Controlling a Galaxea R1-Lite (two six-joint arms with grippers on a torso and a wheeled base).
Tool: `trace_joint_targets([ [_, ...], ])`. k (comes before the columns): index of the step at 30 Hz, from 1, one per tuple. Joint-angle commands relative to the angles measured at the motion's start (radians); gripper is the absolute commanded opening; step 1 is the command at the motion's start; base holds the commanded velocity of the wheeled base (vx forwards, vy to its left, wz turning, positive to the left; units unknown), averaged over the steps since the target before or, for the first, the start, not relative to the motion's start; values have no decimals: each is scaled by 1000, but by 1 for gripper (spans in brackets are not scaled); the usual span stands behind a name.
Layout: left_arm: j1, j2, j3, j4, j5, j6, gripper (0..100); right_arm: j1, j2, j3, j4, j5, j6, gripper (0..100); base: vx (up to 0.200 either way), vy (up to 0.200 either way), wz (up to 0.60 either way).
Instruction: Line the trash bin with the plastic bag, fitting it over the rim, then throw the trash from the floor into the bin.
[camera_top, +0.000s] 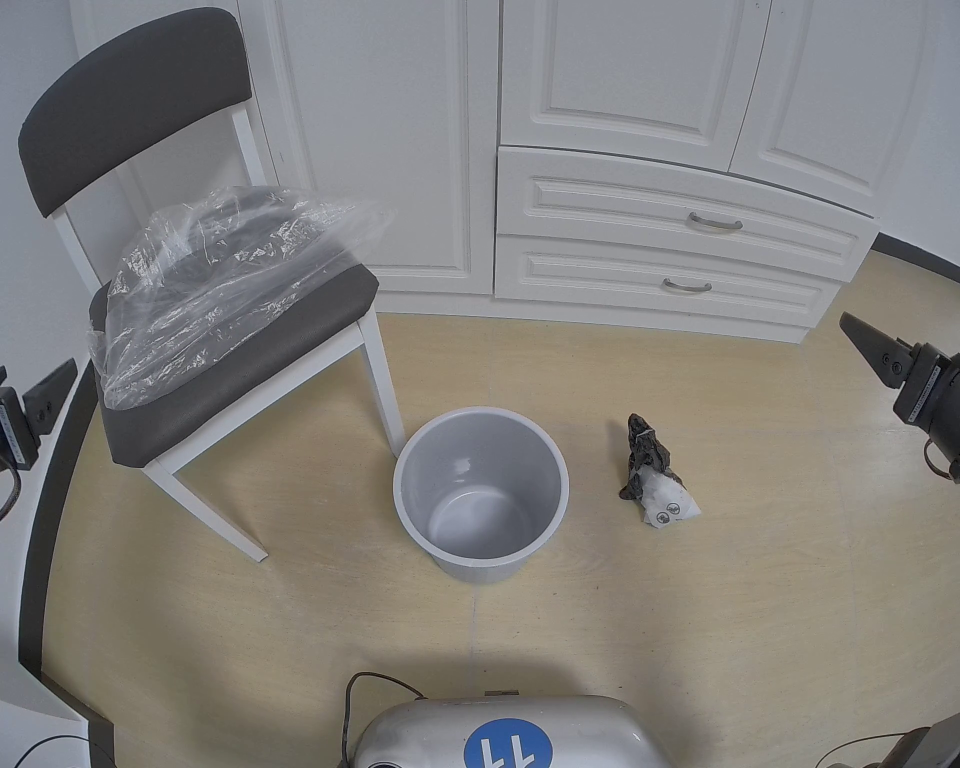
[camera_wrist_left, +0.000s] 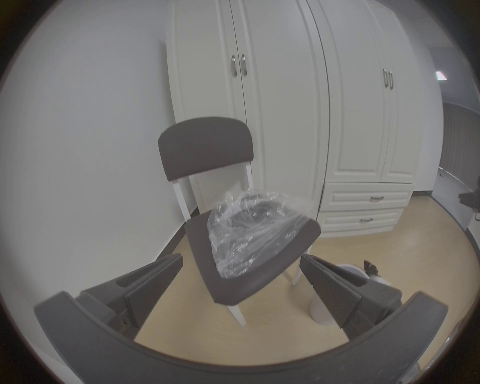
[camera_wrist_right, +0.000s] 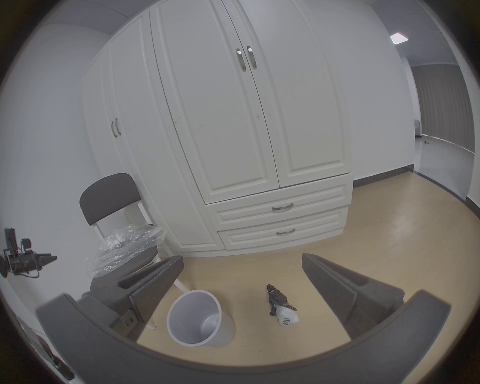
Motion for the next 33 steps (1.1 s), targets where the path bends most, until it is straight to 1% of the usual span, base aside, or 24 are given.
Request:
trace_joint_targets([
  [1, -4, 69, 27, -7, 16, 1, 100, 12, 50, -26, 0, -2, 14, 100, 0, 0, 0],
  [6, 8, 98, 34, 7, 15, -1, 100, 14, 64, -23, 0, -1, 19, 100, 0, 0, 0],
  [8, 36, 143, 42, -4, 16, -1, 100, 14, 80, -21, 0, -1, 26, 100, 0, 0, 0],
  [10, 84, 191, 39, -10, 13, -1, 100, 17, 92, -21, 0, -1, 45, 100, 0, 0, 0],
  [12, 128, 233, 34, -25, -13, -6, 100, 35, 104, -23, 0, -1, 62, 100, 0, 0, 0],
  [13, 137, 252, 33, -31, -25, -6, 100, 40, 107, -21, 0, -1, 69, 100, 0, 0, 0],
  [15, 194, 333, 33, -70, -88, -7, 100, 54, 124, -24, -2, -1, 100, 100, 0, 0, 0],
  [16, 206, 353, 33, -82, -105, -9, 100, 58, 130, -24, -2, -1, 106, 100, 0, 0, 0],
  [18, 240, 424, 27, -162, -151, -18, 100, 78, 149, -29, -2, -1, 124, 100, 0, 0, 0],
  [20, 257, 474, 10, -243, -168, -70, 100, 94, 170, -30, -4, -2, 143, 100, 0, 0, 0],
  [21, 257, 474, 10, -243, -168, -70, 100, 94, 170, -30, -4, -2, 143, 100, 0, 0, 0],
  [22, 260, 502, -1, -292, -169, -116, 100, 108, 184, -32, -7, -2, 154, 100, 0, 0, 0],
  [23, 260, 514, -7, -306, -169, -136, 100, 117, 198, -30, -19, -7, 160, 100, 0, 0, 0],
  [25, 260, 522, -10, -310, -169, -142, 100, 120, 210, -29, -31, -16, 161, 100, 0, 0, 0],
  [26, 252, 536, -13, -315, -169, -145, 100, 124, 231, -27, -57, -42, 161, 100, 0, 0, 0],
  [28, 248, 553, -19, -318, -169, -148, 100, 132, 253, -27, -86, -73, 160, 100, 0, 0, 0],
  [31, 240, 576, -35, -318, -166, -174, 100, 134, 270, -27, -112, -90, 160, 100, 0, 0, 0],
  [33, 213, 600, -65, -320, -163, -245, 100, 134, 274, -27, -126, -93, 160, 100, 0, 0, 0],
])
